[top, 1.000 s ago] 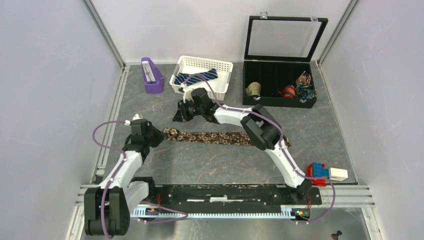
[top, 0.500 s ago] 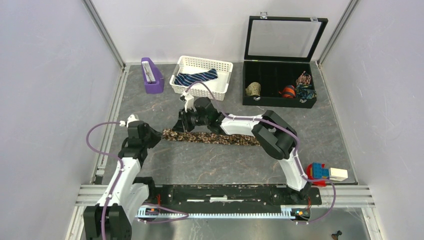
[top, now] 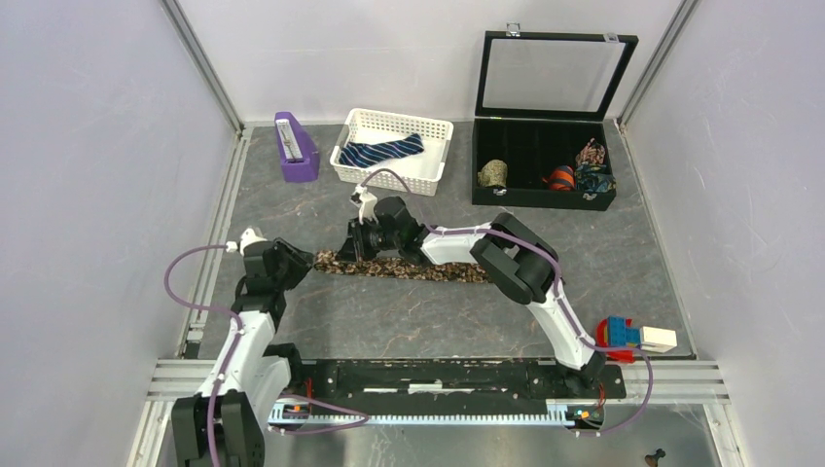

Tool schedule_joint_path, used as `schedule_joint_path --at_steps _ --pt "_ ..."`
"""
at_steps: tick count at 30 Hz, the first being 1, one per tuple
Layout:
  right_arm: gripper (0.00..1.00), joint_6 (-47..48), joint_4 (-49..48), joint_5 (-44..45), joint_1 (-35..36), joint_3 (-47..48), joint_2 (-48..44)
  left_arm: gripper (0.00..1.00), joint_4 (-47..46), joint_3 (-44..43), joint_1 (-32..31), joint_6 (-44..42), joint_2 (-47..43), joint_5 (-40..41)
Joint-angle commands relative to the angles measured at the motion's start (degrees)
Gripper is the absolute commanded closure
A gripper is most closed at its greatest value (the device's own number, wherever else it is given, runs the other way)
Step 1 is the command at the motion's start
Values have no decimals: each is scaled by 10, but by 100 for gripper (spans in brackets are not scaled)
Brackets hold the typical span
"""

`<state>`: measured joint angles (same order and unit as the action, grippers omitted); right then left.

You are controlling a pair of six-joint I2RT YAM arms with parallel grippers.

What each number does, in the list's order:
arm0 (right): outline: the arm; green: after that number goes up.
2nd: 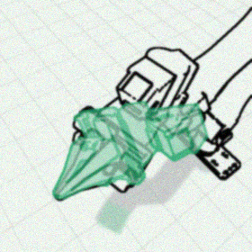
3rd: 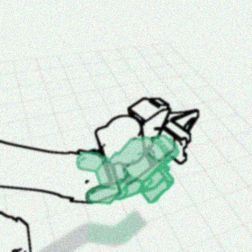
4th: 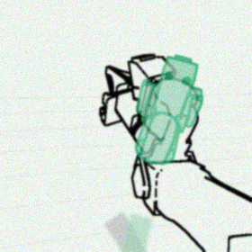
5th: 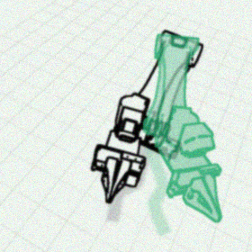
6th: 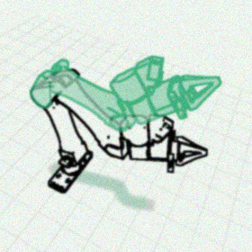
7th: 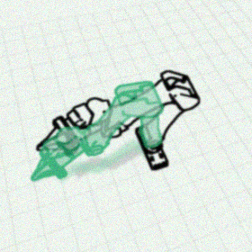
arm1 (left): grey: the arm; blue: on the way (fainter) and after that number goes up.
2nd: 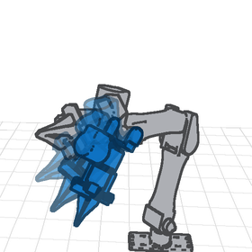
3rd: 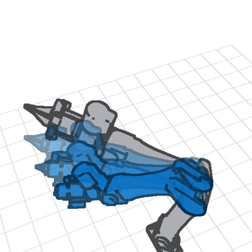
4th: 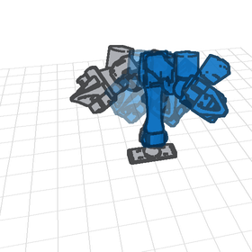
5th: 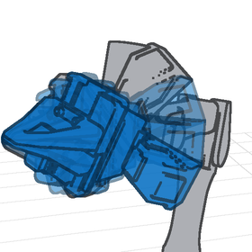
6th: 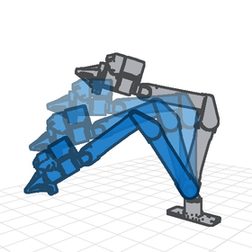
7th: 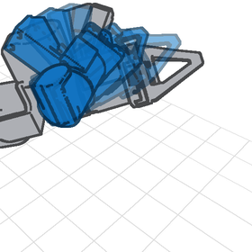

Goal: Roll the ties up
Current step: Roll the tie at the center of the board.

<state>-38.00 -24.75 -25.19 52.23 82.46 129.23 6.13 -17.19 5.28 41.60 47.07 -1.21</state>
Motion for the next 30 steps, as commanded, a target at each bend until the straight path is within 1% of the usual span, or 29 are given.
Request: schedule_joint_path --at_steps 1,5,9,12,14,18,20,26,30 --pt "79 -5 -21 1 0 23 17 46 -97 26 21 -20 5 -56" --pt "79 -5 -24 -1 0 22 22 46 -128 36 32 -12 12 -86" --pt "80 -3 -25 -2 0 13 21 46 -161 58 39 9 16 -94" --pt "80 5 -23 2 0 8 21 47 -198 78 49 24 29 -111" --pt "80 8 -20 3 -2 8 26 48 -204 79 55 32 44 -113" --pt "80 8 -21 4 -2 7 33 49 -284 97 64 42 85 -140" --pt "80 8 -21 4 -2 5 35 48 -303 101 65 37 100 -147" --pt "80 9 -24 5 -2 -3 38 47 -311 99 65 30 107 -145" --pt "80 8 -25 5 -2 -4 43 48 -296 95 66 29 107 -131"
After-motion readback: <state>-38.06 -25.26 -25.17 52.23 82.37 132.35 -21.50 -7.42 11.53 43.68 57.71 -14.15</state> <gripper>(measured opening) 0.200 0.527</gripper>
